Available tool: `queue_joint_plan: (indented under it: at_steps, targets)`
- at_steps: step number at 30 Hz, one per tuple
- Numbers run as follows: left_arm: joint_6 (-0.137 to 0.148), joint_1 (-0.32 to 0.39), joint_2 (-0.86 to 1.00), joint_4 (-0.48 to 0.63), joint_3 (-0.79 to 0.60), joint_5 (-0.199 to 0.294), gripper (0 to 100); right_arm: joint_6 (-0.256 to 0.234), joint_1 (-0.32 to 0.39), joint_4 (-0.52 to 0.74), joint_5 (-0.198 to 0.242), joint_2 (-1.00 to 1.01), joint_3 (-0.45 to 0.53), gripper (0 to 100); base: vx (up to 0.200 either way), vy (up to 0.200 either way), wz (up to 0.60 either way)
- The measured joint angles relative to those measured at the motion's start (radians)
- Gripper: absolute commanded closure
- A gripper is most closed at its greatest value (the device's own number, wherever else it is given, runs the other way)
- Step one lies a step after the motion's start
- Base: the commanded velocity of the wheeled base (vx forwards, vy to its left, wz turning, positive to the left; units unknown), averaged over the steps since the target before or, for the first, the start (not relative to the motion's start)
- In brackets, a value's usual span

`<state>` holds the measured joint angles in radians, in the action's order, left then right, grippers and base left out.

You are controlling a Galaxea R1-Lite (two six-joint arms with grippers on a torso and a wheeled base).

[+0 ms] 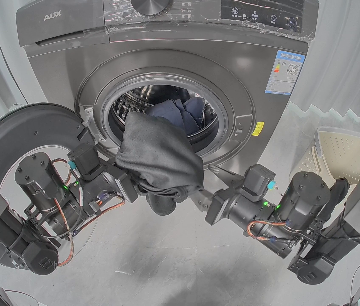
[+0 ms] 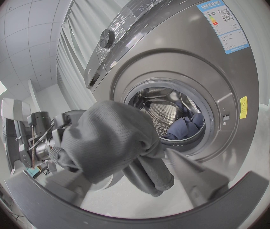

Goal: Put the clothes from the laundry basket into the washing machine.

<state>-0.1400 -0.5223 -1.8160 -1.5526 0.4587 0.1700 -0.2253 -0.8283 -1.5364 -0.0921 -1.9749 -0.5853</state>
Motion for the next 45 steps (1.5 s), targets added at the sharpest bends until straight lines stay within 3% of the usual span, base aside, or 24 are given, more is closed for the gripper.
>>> queue_joint_plan:
  at_steps: [4,10,15,23,45]
  targets:
    - [-0.004,0.001,0.007,0.000,-0.007,0.000,100,0.019,-0.006,0.002,0.031,0.030,0.079,0,0.000,0.000,0.00]
    - [-0.008,0.002,0.024,0.000,-0.031,-0.001,100,0.062,-0.005,0.003,0.110,0.091,0.301,0,0.000,0.000,0.00]
    - [-0.002,0.005,0.038,0.002,-0.076,-0.002,100,0.090,0.055,0.000,0.186,0.133,0.436,0,0.000,0.000,0.00]
    - [0.028,0.006,0.042,0.003,-0.129,-0.003,100,0.121,0.144,-0.004,0.223,0.148,0.457,0,0.000,0.000,0.00]
    - [0.065,-0.007,0.010,0.002,-0.124,-0.009,100,0.115,0.134,-0.004,0.219,0.139,0.433,0,0.191,0.000,0.00]
